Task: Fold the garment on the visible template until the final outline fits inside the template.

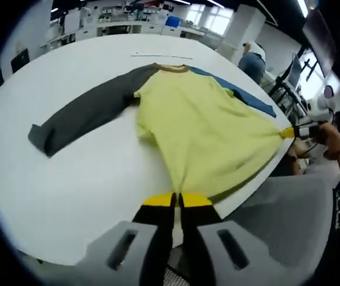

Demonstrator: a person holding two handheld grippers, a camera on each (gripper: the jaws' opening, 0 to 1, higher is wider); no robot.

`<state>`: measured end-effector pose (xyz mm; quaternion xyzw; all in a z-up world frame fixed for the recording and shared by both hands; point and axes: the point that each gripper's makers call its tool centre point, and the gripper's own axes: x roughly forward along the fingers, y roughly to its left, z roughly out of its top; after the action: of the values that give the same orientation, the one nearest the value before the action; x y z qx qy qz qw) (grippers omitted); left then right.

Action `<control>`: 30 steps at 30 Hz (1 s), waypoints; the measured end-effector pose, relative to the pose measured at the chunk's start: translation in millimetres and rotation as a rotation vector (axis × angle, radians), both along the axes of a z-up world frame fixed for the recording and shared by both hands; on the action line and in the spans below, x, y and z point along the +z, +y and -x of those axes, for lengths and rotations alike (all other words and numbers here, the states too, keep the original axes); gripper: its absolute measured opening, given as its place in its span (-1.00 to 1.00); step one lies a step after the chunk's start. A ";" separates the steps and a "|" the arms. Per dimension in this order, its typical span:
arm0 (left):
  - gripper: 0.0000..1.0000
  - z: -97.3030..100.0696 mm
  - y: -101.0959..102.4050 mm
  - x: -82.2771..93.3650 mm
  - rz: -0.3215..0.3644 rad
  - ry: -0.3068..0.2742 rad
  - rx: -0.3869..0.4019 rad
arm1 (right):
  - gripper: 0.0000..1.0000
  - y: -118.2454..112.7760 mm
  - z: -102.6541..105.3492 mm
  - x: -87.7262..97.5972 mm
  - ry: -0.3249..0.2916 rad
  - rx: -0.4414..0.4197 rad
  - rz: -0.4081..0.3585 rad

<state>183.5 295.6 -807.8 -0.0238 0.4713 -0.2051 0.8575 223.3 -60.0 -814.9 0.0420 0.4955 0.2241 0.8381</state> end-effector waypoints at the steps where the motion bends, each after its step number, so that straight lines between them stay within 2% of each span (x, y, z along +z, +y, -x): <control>1: -1.00 3.4 0.3 -2.7 -0.008 0.009 -0.001 | -1.00 0.0 0.7 -0.9 0.002 -0.002 -0.002; 6: -1.00 18.7 -1.8 -12.9 -0.027 0.048 -0.002 | -1.00 -0.4 8.9 -5.2 0.016 -0.006 -0.006; 11: -1.00 28.4 -3.7 -18.8 -0.047 0.064 -0.004 | -1.00 -2.9 17.6 -9.7 0.033 -0.009 0.004; 19: -1.00 35.8 -4.3 -27.8 -0.072 0.086 -0.014 | -1.00 -5.4 26.6 -21.7 0.059 -0.023 0.015; 30: -1.00 45.5 -5.5 -34.7 -0.106 0.103 -0.033 | -1.00 -8.0 32.4 -25.1 0.077 -0.036 0.015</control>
<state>137.9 290.1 -842.5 0.0190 0.5253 -0.1926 0.8287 190.9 -68.0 -840.1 0.0529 0.5285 0.2035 0.8225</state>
